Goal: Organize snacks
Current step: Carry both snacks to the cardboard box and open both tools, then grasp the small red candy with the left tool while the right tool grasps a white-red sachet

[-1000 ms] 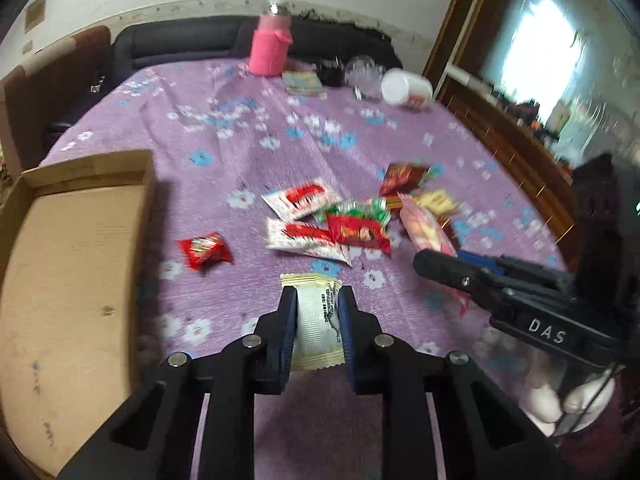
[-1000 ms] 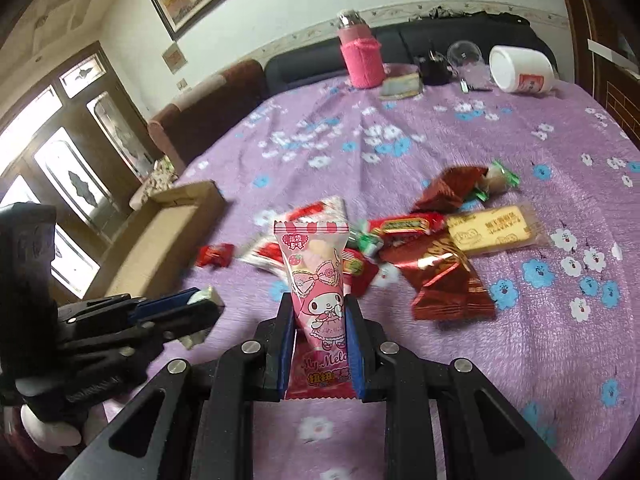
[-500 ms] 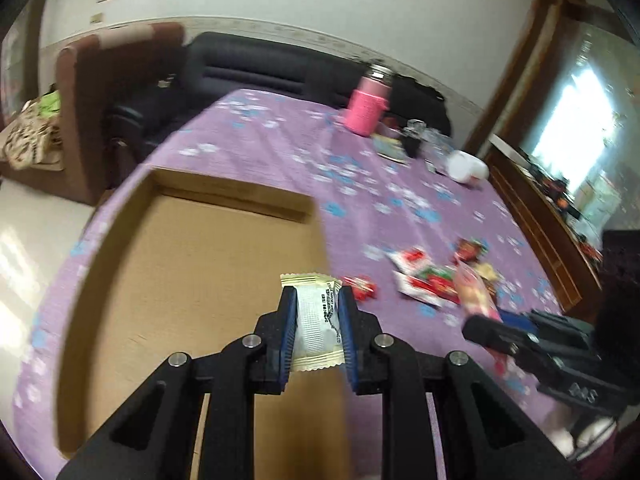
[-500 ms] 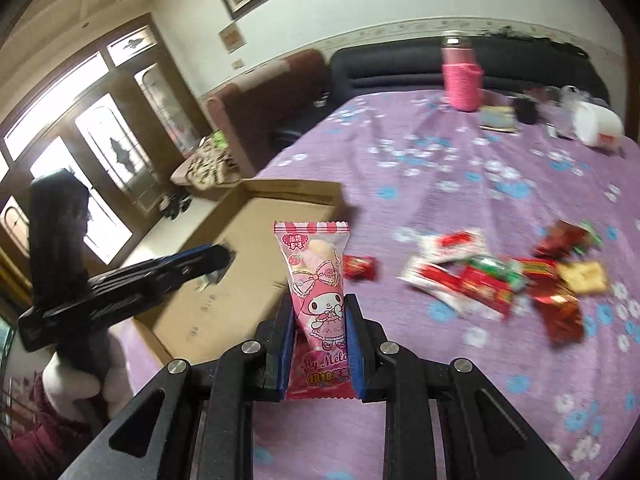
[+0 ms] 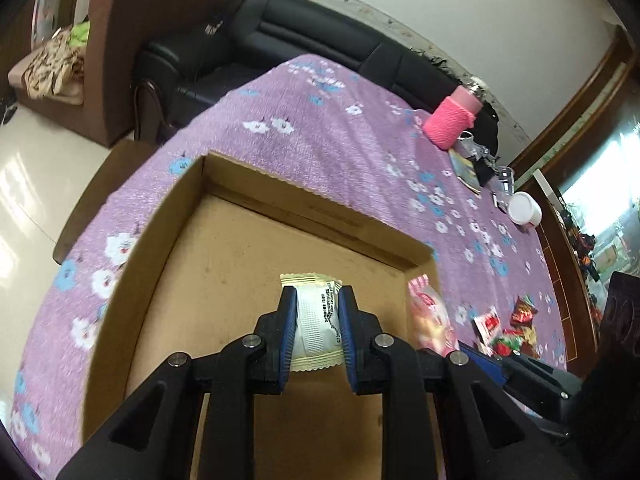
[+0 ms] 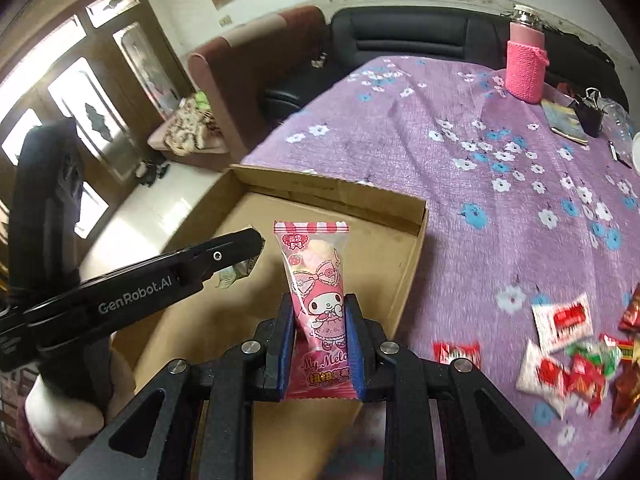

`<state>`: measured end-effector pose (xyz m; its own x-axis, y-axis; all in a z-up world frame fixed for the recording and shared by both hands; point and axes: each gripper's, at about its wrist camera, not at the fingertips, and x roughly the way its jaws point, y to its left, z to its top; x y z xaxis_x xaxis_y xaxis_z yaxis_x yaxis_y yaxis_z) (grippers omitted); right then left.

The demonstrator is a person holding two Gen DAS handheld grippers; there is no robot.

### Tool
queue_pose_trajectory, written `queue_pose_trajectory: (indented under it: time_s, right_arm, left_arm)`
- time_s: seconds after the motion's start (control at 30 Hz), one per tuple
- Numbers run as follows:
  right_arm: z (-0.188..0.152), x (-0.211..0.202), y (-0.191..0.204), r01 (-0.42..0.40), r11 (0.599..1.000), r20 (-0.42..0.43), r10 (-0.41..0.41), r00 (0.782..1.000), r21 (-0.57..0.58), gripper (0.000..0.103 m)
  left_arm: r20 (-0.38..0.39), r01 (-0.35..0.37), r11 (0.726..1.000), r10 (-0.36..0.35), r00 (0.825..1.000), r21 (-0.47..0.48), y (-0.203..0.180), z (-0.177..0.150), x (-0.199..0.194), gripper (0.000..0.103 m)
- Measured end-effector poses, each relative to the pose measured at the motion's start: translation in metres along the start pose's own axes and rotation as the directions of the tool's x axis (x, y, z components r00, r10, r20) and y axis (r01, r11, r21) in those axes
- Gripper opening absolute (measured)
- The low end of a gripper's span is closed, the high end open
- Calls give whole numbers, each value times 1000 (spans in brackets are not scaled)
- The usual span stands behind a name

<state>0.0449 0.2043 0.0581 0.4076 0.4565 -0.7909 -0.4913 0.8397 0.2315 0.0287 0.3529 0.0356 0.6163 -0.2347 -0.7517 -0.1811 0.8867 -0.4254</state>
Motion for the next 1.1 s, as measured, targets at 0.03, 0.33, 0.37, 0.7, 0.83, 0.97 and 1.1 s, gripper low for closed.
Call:
queue_pose_trajectory:
  time_s: [0.03, 0.33, 0.37, 0.7, 0.83, 0.97, 1.1]
  right_arm:
    - [3, 6, -1, 13, 1000, -4, -13, 1000, 1, 26]
    - [12, -6, -22, 0, 998, 45, -3, 999, 60, 34]
    - [9, -20, -30, -15, 997, 69, 10, 998, 77, 34]
    - [-63, -112, -143, 31, 977, 143, -63, 988, 213, 48]
    - [-86, -105, -159, 16, 972, 116, -44, 992, 234, 48]
    - [-81, -87, -145, 29, 992, 107, -43, 993, 125, 48]
    - [-70, -58, -135, 22, 1000, 64, -22, 998, 14, 48]
  left_arm:
    - [-12, 3, 1000, -3, 1000, -9, 1, 1, 6, 21]
    - [12, 43, 998, -42, 999, -53, 10, 2, -2, 44]
    - [25, 42, 998, -40, 999, -55, 10, 1, -9, 45]
    - [101, 165, 986, -165, 981, 7, -36, -44, -76, 69]
    - [39, 208, 974, -212, 976, 92, -78, -59, -64, 69]
    - [-21, 228, 963, -227, 974, 144, -109, -67, -50, 69]
    - [-93, 240, 947, -225, 970, 215, -137, -64, -29, 69]
